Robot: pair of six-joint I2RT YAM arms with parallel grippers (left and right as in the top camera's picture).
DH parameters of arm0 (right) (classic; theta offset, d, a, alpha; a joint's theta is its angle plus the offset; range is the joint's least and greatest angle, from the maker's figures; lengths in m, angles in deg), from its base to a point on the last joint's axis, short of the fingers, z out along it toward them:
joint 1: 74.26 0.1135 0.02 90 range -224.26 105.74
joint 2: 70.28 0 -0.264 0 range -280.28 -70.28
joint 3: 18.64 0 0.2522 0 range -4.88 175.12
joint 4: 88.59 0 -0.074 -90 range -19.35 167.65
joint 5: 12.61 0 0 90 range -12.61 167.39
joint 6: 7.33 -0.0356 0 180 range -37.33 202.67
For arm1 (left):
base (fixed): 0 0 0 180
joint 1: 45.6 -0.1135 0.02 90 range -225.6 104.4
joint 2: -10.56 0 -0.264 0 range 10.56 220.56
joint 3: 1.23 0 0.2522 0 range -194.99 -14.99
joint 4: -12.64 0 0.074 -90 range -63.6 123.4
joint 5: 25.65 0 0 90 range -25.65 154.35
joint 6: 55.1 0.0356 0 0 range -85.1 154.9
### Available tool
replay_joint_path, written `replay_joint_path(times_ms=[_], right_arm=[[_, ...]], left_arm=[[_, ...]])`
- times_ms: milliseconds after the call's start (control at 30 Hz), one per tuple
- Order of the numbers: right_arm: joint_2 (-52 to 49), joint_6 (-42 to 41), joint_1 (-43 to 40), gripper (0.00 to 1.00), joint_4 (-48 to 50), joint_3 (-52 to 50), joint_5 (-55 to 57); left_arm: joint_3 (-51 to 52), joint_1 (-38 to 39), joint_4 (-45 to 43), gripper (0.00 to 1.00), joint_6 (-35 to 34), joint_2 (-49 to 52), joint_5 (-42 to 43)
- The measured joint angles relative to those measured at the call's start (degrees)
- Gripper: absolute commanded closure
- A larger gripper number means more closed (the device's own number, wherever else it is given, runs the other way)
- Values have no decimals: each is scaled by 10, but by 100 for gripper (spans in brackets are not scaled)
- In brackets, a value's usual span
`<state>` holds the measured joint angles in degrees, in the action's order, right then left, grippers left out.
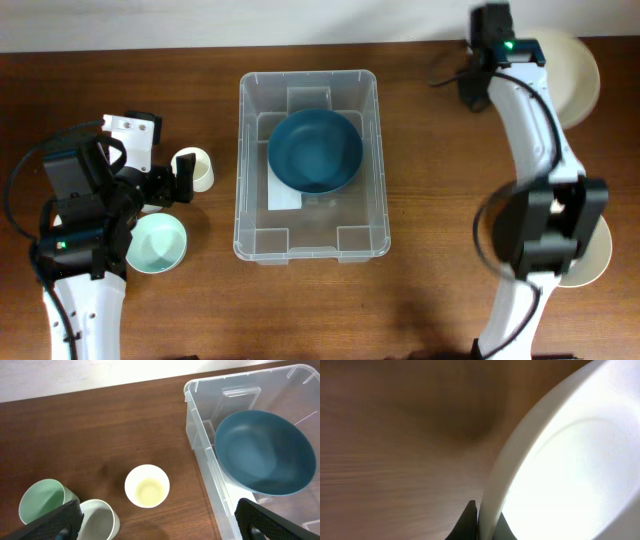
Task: Pack container
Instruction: 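Carry the beige bowl over and place it onto the blue plate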
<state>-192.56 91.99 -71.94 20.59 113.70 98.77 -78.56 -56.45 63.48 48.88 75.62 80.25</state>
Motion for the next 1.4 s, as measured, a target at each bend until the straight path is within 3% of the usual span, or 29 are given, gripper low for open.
replay_joint_path(times_ms=[200, 367, 500, 1100, 1400], right_arm=[[113, 59, 179, 96, -37, 22, -59], [99, 98, 306, 96, -57, 14, -120], [75, 136, 360, 96, -64, 0, -173], [20, 223, 382, 96, -57, -53, -289], [-3, 227, 382, 96, -57, -54, -295]], left_arm=[[0, 0, 0, 1, 0, 0, 0], [0, 0, 0, 0, 0, 0, 0], [0, 0, 0, 0, 0, 0, 0], [0, 0, 0, 0, 0, 0, -10], [0, -46, 28, 0, -91, 0, -243]])
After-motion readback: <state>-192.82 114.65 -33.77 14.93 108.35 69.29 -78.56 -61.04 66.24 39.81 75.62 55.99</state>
